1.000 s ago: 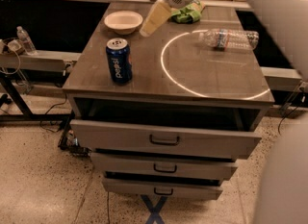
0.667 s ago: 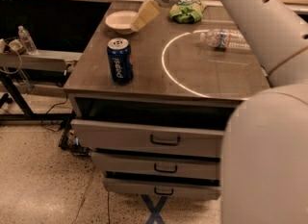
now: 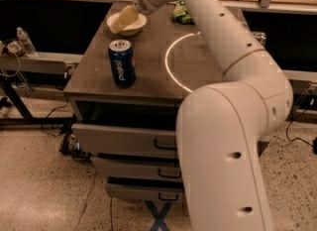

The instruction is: Move paper bowl near green rice chip bag

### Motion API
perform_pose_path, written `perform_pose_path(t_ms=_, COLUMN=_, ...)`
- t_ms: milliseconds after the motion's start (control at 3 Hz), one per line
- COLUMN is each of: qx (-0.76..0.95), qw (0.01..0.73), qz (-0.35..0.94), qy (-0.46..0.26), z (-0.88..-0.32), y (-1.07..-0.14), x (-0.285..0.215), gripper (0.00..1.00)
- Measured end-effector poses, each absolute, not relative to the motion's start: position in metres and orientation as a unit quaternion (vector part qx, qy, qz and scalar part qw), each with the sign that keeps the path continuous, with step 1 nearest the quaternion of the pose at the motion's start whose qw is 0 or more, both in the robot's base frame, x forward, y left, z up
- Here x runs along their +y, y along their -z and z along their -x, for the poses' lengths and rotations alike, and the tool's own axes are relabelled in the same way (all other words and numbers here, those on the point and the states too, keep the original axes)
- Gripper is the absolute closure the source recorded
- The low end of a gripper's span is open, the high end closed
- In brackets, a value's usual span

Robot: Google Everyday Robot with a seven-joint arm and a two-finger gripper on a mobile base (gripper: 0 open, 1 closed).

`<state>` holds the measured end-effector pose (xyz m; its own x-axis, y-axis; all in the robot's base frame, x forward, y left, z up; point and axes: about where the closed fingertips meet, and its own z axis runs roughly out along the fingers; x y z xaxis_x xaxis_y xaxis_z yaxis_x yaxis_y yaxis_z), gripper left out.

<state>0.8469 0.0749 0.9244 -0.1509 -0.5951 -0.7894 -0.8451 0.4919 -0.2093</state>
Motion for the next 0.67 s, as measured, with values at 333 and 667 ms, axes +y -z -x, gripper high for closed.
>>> perform_pose_path(t_ms=333, qx=0.758, qw=0.419, qz=0.474, qy=-0.159, z=-0.857, y=-0.9, x=0.098, gripper=0.0)
perform_pose_path(t_ms=667, qx=0.771, qw=0.4, qz=0.469, qy=-0.159, z=-0.864, y=-0.878, x=0.109, gripper=0.0)
